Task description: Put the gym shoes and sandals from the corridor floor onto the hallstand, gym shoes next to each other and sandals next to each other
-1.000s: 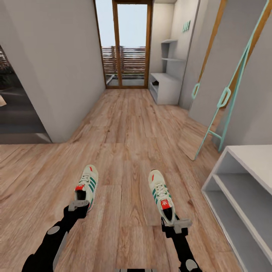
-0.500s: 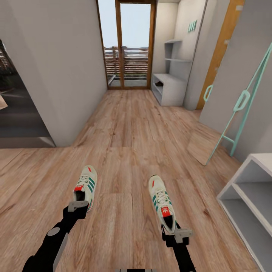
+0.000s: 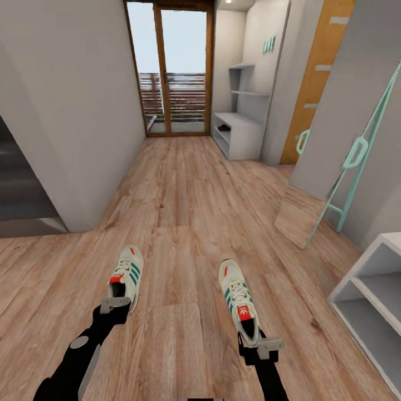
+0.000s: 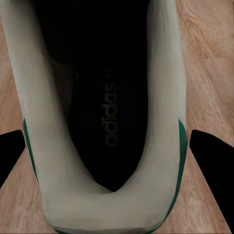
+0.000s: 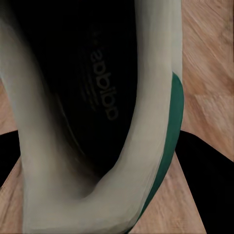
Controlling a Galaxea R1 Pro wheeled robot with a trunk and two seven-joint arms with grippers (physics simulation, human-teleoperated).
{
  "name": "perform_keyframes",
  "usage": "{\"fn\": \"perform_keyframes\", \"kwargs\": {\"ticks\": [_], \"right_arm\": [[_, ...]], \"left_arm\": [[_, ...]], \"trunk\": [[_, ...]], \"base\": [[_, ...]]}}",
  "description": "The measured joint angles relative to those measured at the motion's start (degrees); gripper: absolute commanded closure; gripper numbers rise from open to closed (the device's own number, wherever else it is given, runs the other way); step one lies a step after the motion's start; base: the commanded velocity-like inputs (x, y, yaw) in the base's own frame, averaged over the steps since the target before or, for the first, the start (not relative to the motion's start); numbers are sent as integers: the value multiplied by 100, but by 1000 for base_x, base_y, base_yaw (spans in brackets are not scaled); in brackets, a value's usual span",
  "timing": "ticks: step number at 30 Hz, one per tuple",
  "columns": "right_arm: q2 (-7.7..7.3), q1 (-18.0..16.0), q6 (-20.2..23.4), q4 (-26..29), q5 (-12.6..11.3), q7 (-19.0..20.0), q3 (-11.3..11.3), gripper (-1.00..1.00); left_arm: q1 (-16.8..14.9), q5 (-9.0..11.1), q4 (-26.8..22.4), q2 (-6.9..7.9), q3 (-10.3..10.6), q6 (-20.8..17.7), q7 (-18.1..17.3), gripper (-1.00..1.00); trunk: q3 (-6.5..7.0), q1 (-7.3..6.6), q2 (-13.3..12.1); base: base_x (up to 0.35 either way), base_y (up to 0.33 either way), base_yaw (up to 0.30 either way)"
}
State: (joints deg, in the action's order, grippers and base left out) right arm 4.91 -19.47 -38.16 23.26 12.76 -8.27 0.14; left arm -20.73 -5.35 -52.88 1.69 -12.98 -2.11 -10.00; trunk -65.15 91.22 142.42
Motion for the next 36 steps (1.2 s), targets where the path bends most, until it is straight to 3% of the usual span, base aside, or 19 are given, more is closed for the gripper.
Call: {"fn": "perform_keyframes", "kwargs": {"ticks": [22, 31, 36], "right_arm": [[-25, -1, 8, -11, -2, 13, -3, 100], [-274, -1, 16, -7, -25, 30, -6, 100], [-335, -1, 17, -11, -24, 4, -94, 100]], "left_arm": [[1, 6, 33, -7, 0, 12, 8, 100], [1, 6, 49, -7, 8, 12, 8, 100], [1, 12, 51, -7, 9, 12, 8, 100]], "trunk": [[7, -1, 0], [7, -1, 0], [7, -1, 0]], "base": [[317, 125, -15], [337, 47, 0], [338, 3, 0]]}}
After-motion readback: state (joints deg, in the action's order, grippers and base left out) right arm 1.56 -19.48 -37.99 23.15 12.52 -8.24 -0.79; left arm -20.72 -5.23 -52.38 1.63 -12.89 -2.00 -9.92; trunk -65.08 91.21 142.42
